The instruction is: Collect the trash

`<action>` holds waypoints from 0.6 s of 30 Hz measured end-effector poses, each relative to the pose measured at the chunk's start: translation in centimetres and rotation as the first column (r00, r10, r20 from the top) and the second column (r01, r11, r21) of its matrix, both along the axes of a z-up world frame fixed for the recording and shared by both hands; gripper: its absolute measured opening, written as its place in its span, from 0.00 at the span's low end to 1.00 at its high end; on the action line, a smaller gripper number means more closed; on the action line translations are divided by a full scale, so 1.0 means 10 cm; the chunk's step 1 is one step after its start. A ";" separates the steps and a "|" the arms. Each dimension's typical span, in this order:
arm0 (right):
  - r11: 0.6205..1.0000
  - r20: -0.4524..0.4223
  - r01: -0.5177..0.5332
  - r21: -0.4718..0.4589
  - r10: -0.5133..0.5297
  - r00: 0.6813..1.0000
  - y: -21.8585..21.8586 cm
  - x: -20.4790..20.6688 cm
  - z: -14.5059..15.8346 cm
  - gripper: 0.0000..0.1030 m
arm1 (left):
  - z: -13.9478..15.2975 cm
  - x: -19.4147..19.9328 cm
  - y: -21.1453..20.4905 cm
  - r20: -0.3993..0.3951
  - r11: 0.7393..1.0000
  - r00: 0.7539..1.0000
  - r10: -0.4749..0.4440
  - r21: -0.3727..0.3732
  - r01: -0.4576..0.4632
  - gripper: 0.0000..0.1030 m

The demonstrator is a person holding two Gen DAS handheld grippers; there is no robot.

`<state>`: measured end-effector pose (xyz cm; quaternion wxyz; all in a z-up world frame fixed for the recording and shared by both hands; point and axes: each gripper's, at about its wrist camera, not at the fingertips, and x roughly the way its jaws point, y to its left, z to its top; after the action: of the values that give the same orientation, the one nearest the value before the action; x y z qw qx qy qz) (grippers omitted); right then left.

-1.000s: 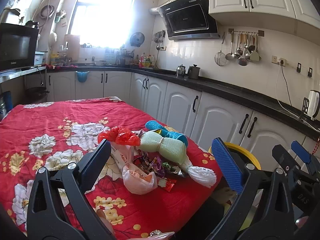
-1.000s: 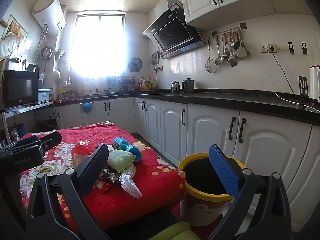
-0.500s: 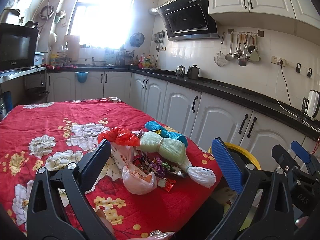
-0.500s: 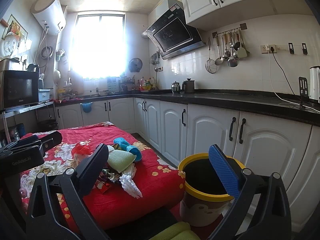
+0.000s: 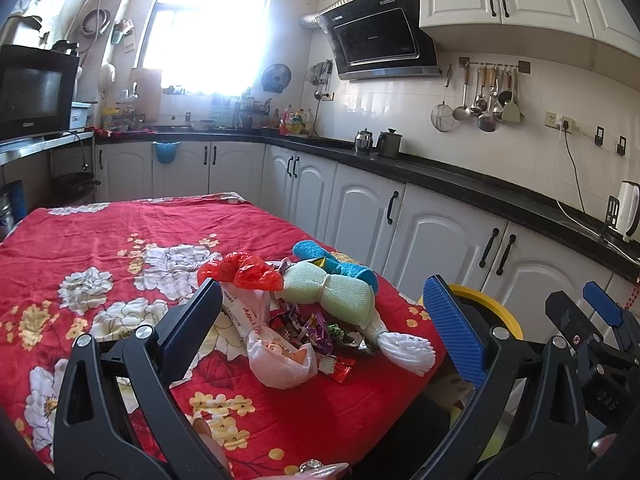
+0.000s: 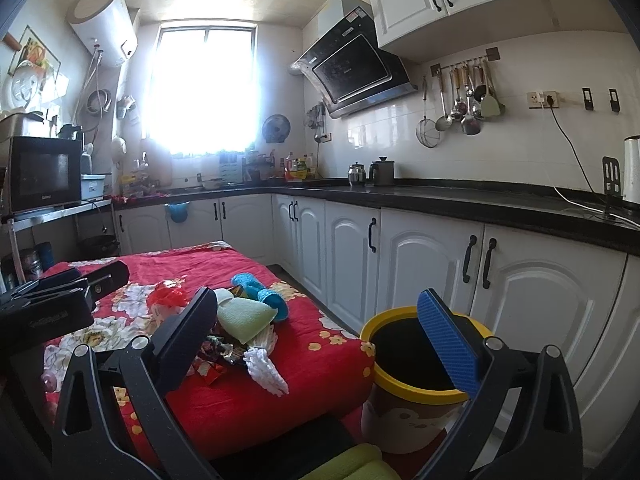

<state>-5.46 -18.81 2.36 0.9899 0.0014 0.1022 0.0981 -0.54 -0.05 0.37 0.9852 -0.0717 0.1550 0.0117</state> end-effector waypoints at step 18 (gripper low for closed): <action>0.983 -0.094 -0.171 -0.067 0.165 0.982 0.42 0.24 -0.12 0.94 | -0.11 0.18 0.46 -0.064 0.993 0.995 0.080 -0.081 -0.085 0.90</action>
<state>-3.03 -14.62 1.19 0.9720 -0.0400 0.1493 0.1773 1.29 4.53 -0.69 0.9749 -0.1189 0.1820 0.0479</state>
